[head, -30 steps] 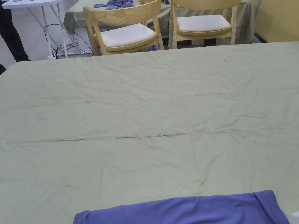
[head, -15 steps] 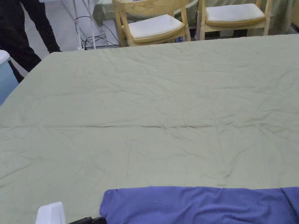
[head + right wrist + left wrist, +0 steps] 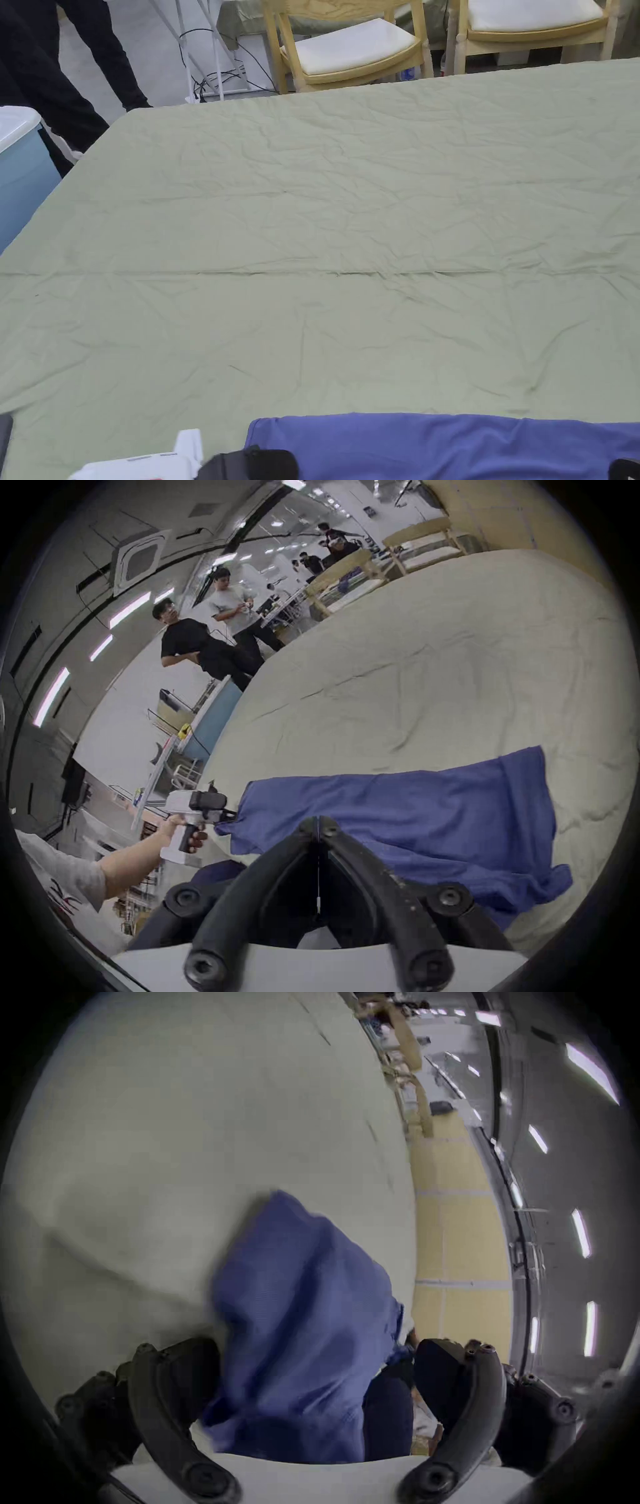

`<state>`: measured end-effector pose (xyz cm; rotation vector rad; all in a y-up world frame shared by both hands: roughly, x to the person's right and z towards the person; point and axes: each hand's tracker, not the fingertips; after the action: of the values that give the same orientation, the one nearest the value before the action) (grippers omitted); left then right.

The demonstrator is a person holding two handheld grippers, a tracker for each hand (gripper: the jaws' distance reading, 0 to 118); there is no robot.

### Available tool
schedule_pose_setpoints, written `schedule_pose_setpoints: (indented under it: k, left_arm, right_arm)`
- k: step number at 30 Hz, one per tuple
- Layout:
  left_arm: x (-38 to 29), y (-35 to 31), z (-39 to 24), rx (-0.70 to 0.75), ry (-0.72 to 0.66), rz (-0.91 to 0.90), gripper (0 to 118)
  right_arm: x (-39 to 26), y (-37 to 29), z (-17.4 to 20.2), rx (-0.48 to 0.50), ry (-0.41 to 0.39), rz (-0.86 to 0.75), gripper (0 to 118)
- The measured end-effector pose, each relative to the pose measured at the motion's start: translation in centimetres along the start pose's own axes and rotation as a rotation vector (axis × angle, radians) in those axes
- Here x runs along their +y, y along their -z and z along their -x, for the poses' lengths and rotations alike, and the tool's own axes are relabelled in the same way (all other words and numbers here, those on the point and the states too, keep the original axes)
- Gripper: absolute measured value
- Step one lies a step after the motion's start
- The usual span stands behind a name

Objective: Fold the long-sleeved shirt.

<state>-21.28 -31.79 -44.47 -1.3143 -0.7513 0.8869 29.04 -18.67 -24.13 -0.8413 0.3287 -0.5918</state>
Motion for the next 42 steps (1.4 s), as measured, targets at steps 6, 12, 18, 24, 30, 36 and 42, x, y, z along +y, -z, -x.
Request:
schedule_pose_setpoints:
  k: [6, 12, 18, 24, 30, 36, 42]
  left_arm:
    - [0.0, 3.1, -3.0, 0.203, 0.174, 0.038, 110]
    - [-1.1, -0.2, -4.4, 0.214, 0.154, -0.024, 16]
    - [-1.0, -4.6, -7.5, 0.187, 0.179, -0.084, 16]
    - [1.2, -11.6, -9.0, 0.283, 0.239, -0.166, 16]
    - [2.2, -16.8, -8.4, 0.629, 0.208, -0.231, 16]
    - [-1.0, -12.2, -15.6, 0.686, 0.328, -0.236, 16]
    - [-4.1, 1.7, -19.0, 0.796, 0.547, -0.073, 16]
  right_arm:
    - [0.0, 2.0, 2.6, 0.022, -0.003, 0.020, 3]
    - [-0.2, 2.4, 4.9, 0.020, -0.067, 0.046, 3]
    - [-0.2, 3.4, 6.8, -0.017, -0.114, 0.054, 3]
    - [1.1, 4.3, 7.0, -0.049, -0.102, 0.013, 3]
    - [1.8, 4.9, 7.7, -0.177, -0.141, 0.039, 3]
    - [0.5, 4.3, 6.9, -0.232, -0.077, 0.066, 3]
    - [-0.1, 1.7, 6.0, -0.284, -0.051, 0.061, 3]
